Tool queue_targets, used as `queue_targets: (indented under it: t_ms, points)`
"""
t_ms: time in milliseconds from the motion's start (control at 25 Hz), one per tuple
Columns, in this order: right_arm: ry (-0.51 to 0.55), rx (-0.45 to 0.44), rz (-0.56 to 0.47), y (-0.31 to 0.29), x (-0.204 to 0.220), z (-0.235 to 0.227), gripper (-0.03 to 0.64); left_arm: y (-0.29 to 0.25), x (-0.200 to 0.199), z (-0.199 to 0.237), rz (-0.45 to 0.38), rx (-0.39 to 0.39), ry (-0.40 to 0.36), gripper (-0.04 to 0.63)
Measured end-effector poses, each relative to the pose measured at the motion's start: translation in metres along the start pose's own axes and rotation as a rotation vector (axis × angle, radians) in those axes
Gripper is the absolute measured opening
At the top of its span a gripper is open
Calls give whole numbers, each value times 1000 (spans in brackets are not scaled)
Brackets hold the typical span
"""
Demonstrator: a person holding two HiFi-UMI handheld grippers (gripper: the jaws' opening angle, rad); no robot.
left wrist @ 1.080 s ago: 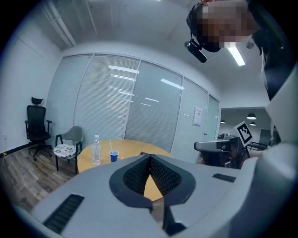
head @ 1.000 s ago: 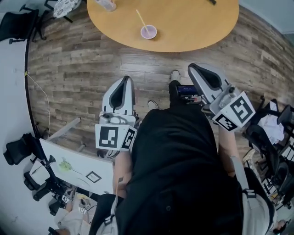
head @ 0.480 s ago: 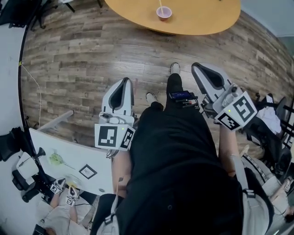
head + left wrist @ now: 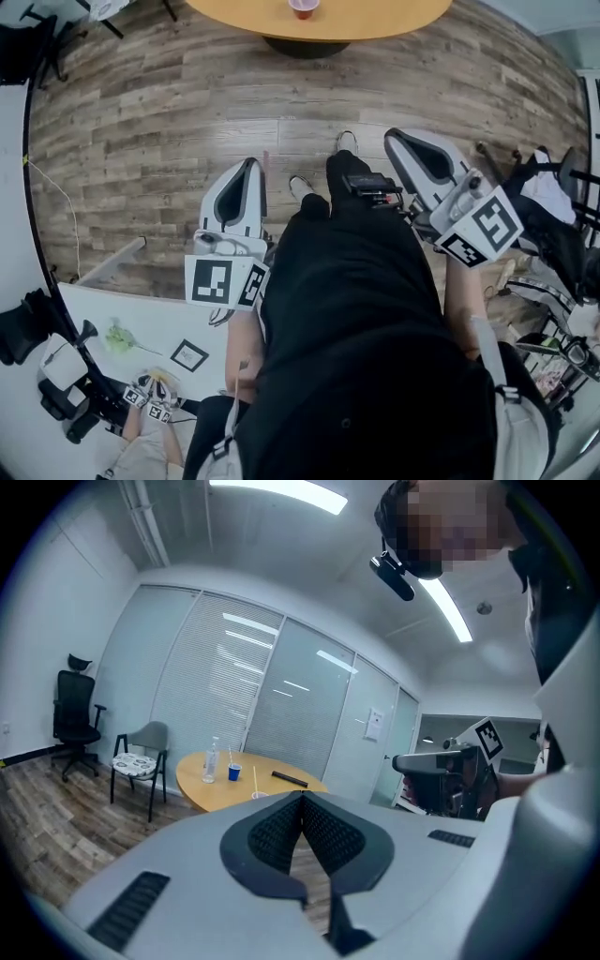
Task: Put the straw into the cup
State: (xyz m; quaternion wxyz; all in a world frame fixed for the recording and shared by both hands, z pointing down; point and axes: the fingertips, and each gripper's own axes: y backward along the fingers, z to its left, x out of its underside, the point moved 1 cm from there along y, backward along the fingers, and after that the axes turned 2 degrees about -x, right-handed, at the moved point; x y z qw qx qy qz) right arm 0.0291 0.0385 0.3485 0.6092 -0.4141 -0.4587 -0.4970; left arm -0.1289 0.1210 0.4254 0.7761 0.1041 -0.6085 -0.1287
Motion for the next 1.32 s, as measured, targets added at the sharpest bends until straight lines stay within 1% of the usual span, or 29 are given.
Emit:
queue_targets:
  t_ms: [200,400,600,840,1040,1320]
  points:
    - [4,1,6,8,1,0,18,-4,-6,-11,0,27,-25,12]
    - [31,13,1,17,-3,-5,17,-12,-9,-21,-2,31,-14,12]
    - [27,21,-13,23,-1,-6,17,-13,-8,-30,7,46,-31,12]
    - [20,24,-9,25,2,-5,17,-11,1,-34,29,48,-16,12]
    - [36,28,-5,25,2,-5,17,-12,2,-39,34,64,-22,12]
    - [50,30,6,31,6,-5,17,-11,6,-41,33,60,-12,12]
